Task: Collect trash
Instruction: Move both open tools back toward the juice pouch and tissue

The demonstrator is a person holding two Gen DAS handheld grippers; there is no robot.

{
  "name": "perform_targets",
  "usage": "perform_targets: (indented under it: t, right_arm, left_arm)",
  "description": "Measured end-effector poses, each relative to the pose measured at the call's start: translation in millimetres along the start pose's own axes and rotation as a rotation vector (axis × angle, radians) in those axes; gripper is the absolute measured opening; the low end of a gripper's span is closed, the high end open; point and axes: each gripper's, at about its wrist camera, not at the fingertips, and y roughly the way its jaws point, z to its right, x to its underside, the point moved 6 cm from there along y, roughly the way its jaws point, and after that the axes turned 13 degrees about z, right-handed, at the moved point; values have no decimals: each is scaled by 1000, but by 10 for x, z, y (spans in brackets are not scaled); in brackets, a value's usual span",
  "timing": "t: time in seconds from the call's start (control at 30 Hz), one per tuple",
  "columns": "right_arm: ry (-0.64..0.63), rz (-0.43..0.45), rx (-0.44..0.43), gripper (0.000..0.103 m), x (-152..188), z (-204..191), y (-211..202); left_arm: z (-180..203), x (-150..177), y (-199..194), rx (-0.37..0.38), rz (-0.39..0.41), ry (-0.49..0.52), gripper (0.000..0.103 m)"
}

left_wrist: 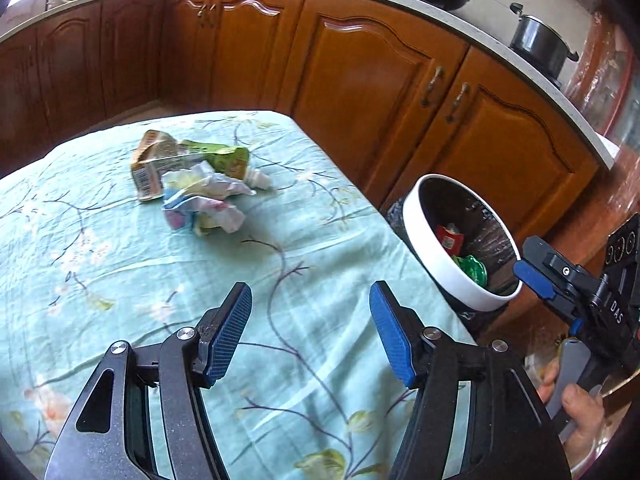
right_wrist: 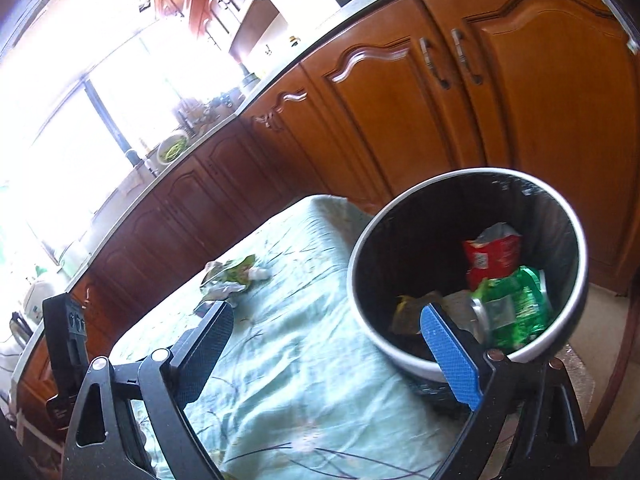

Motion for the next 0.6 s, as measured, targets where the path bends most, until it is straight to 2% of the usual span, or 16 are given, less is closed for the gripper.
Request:
perform_targets:
  t: [0.2, 0.6]
  right_arm:
    - [-41, -45, -47, 96, 140, -380, 182]
    - [-85, -153, -133, 96, 375, -1008, 739]
  left_arm:
    - [-433, -25, -100, -50, 12, -37, 62]
    - [-991, -87, -197, -121, 31, -90, 62]
